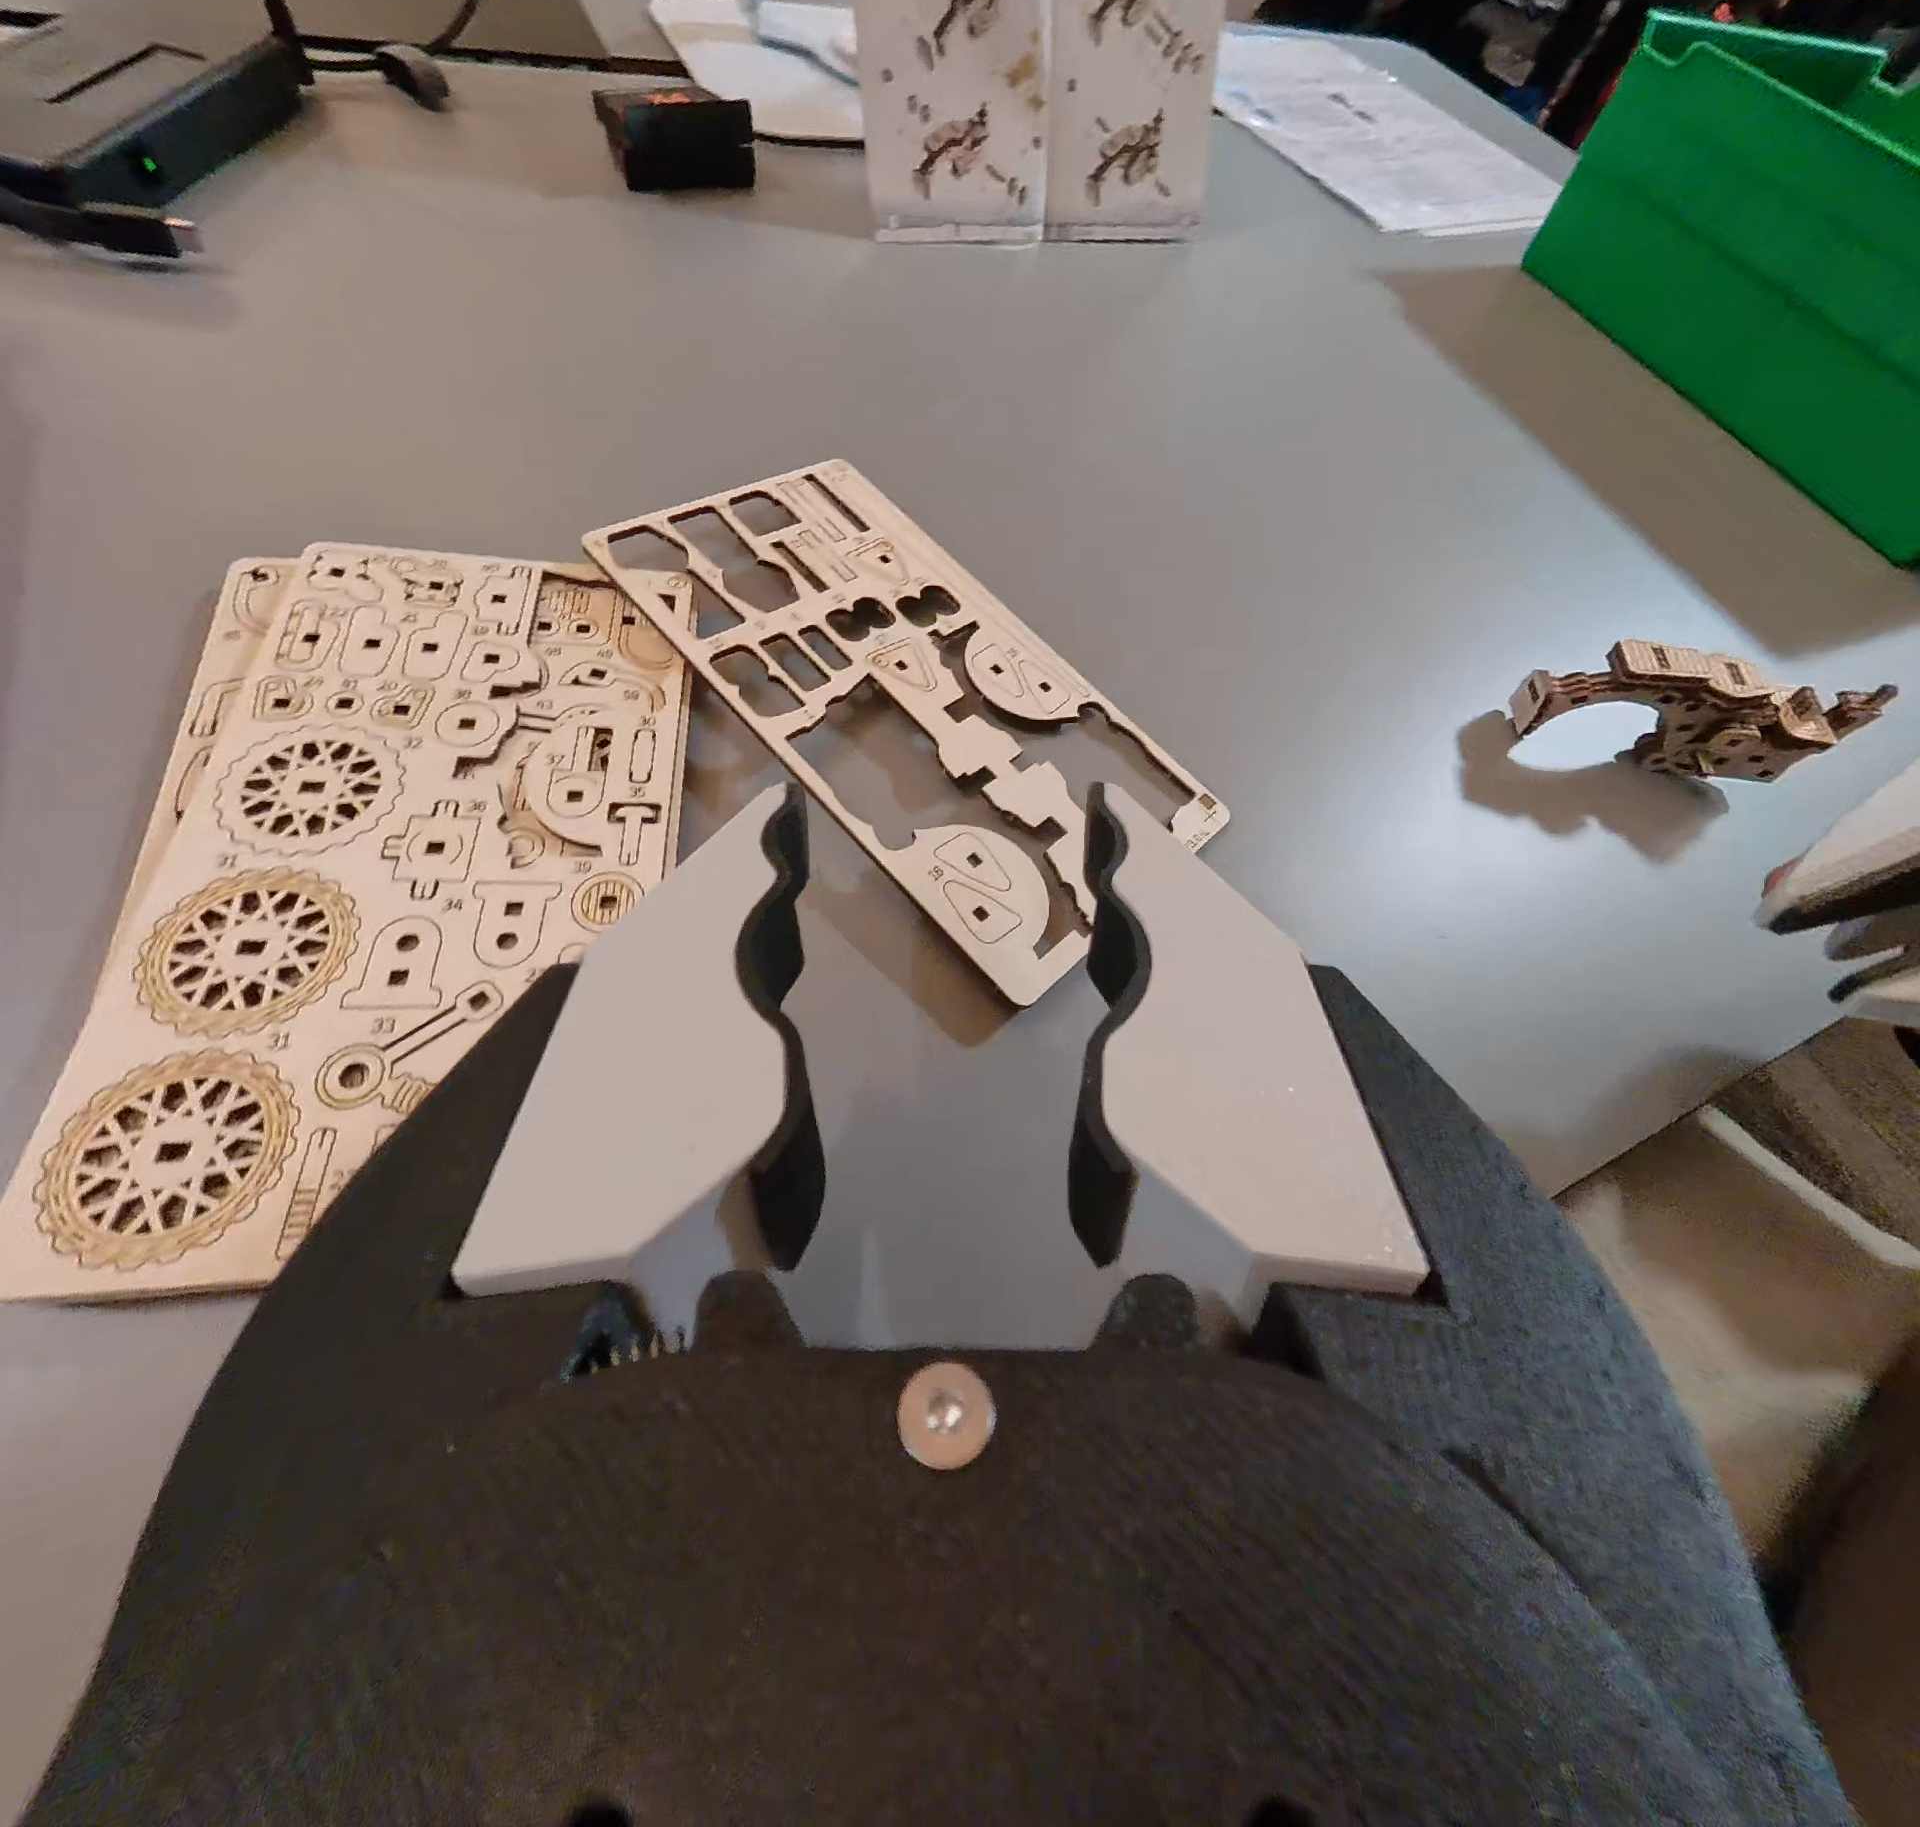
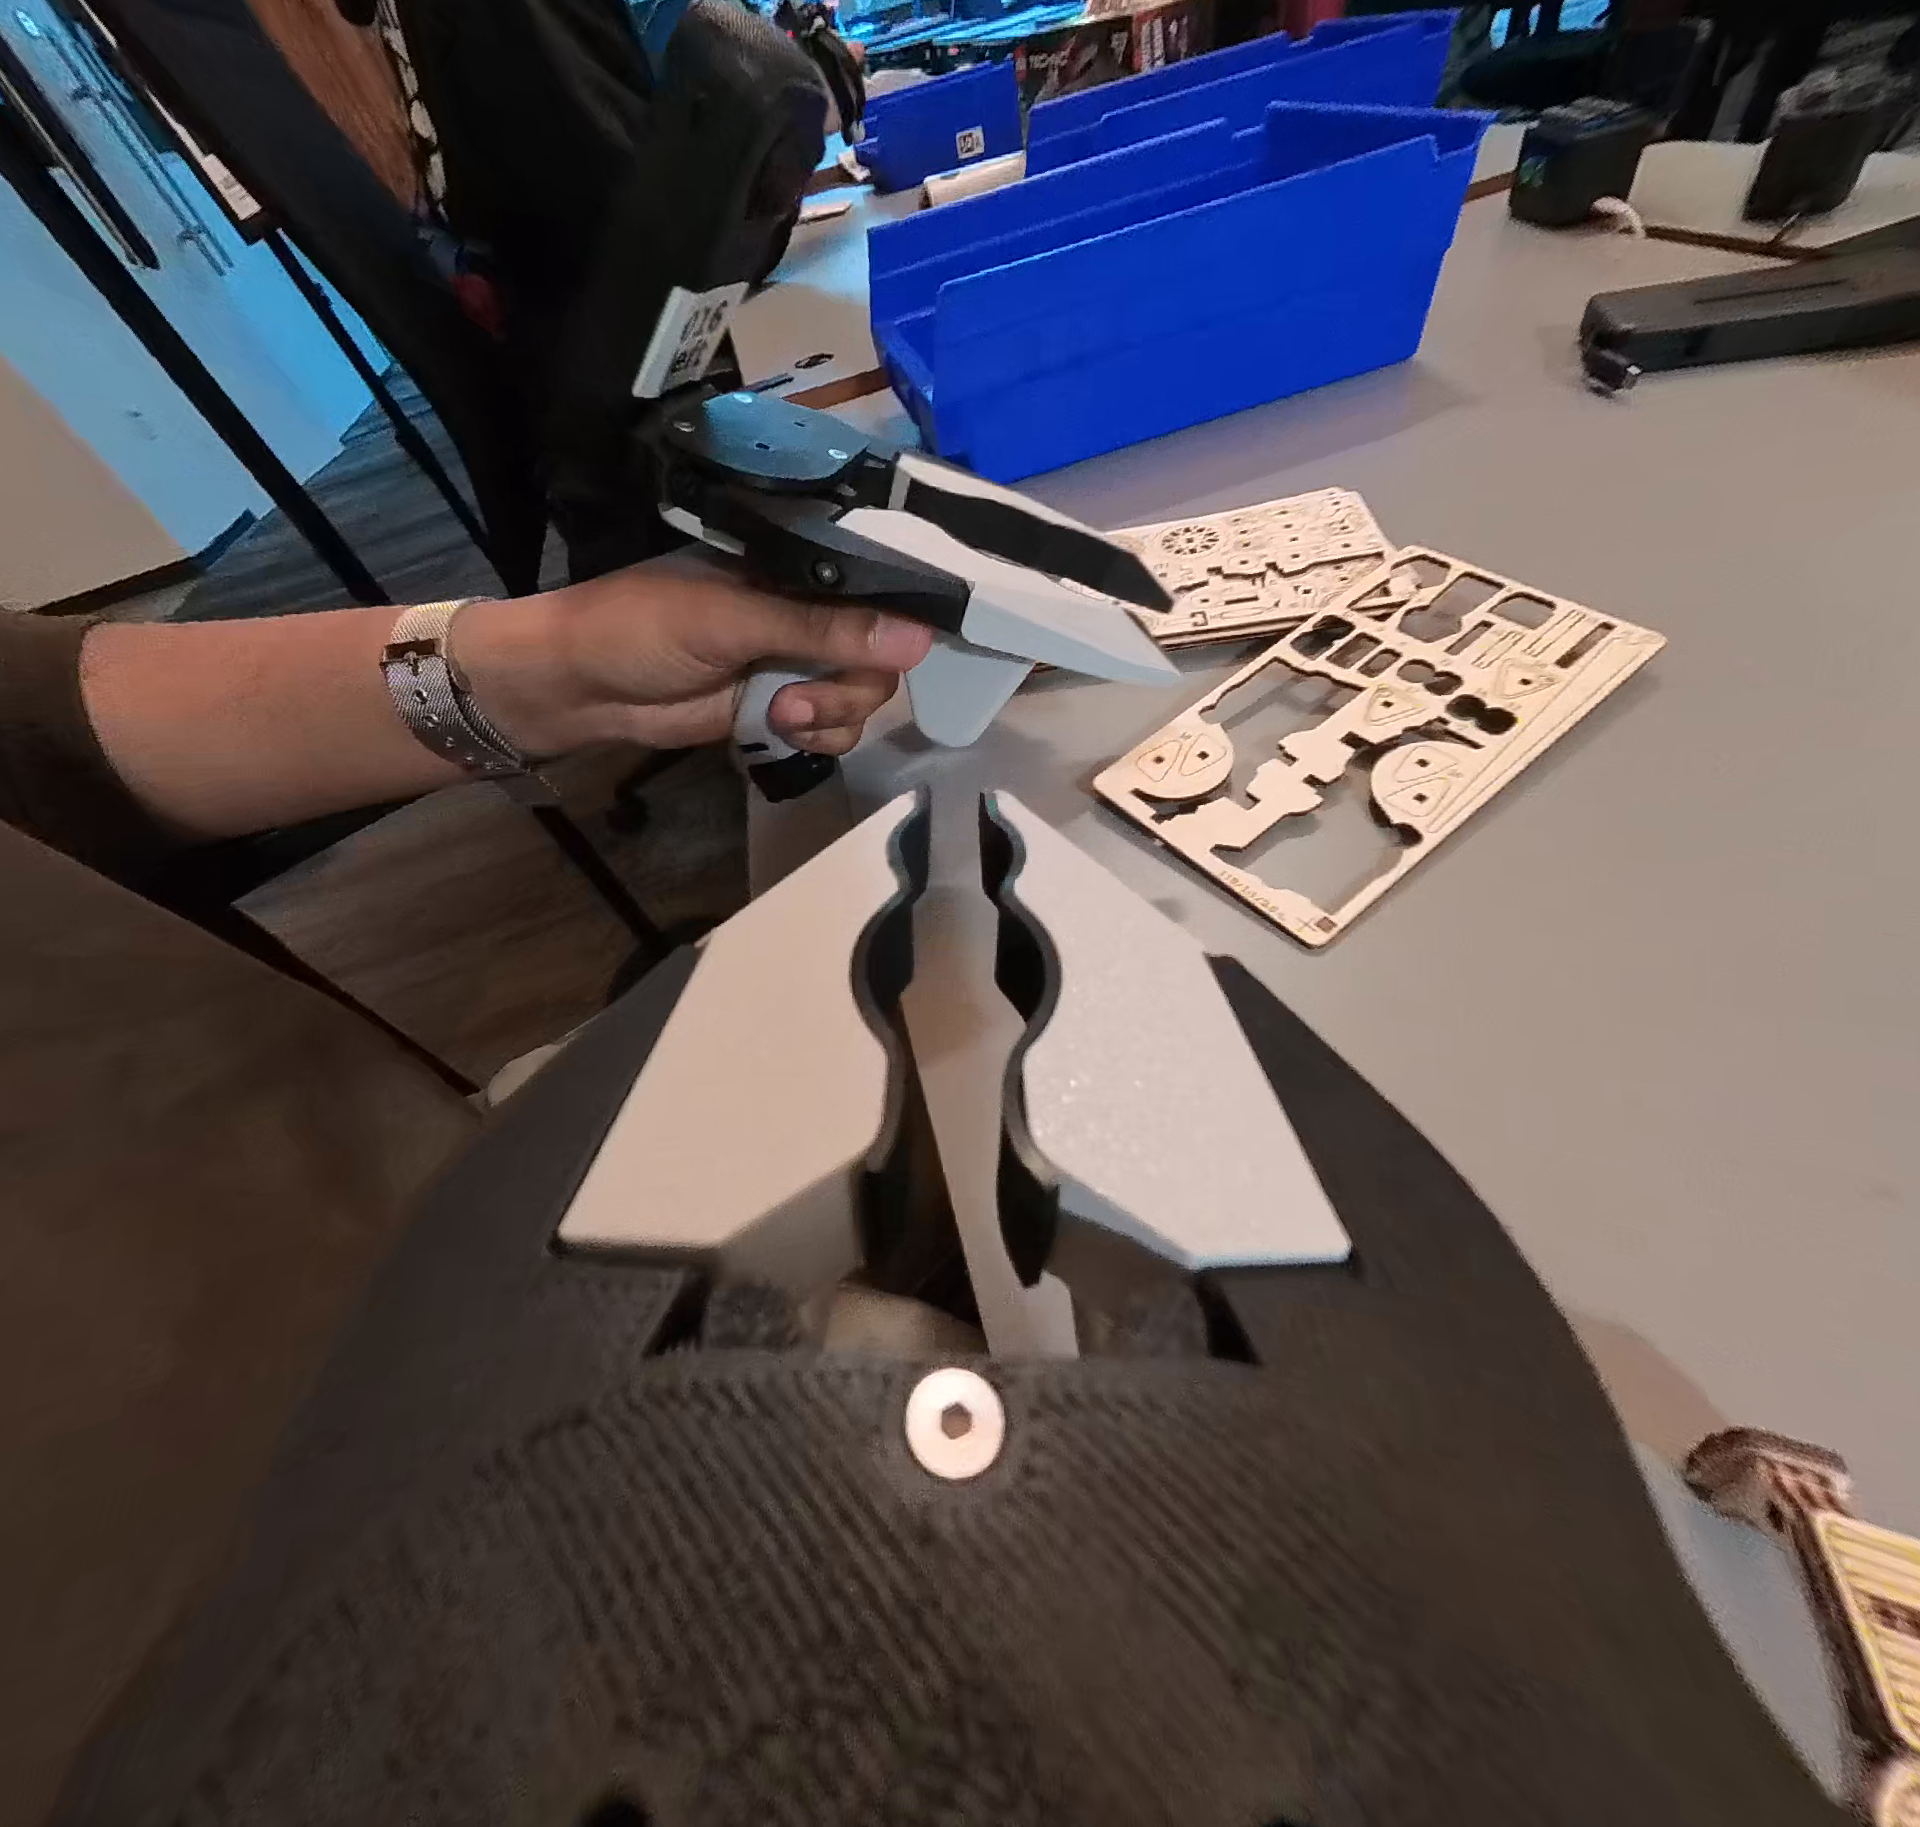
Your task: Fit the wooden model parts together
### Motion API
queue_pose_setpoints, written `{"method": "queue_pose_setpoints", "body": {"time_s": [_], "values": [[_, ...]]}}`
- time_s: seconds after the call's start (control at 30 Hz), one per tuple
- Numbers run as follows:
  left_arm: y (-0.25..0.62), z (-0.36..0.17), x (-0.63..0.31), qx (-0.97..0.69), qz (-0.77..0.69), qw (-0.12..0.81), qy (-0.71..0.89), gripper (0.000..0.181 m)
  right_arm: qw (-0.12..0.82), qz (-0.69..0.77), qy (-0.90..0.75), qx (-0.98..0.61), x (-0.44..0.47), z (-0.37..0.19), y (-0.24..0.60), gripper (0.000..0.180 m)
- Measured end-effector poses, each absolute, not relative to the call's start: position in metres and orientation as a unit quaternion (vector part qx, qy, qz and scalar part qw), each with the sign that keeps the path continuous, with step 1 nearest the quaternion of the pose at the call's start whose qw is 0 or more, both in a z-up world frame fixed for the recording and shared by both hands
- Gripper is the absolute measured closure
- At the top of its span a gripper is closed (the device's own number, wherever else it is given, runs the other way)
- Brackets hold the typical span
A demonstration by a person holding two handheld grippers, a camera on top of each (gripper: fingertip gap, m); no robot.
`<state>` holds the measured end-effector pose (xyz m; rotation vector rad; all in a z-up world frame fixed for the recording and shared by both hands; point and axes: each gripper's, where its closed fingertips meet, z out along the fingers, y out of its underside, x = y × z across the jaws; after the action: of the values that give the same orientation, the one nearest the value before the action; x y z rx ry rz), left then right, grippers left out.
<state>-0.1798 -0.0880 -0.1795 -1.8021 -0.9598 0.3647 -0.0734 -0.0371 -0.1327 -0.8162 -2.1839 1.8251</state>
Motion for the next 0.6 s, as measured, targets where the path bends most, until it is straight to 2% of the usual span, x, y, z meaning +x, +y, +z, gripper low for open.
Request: {"method": "queue_pose_setpoints", "body": {"time_s": [0.47, 0.6], "values": [[-0.082, -0.194, -0.178, -0.762, 0.107, 0.484, -0.417, 0.098, 0.097, 0.613, -0.722, -0.305, -0.076, -0.137, -0.012, 0.165], [-0.069, -0.195, -0.184, -0.781, 0.125, 0.473, -0.388, 0.097, 0.11, 0.61, -0.718, -0.317, -0.073, -0.138, -0.001, 0.164]]}}
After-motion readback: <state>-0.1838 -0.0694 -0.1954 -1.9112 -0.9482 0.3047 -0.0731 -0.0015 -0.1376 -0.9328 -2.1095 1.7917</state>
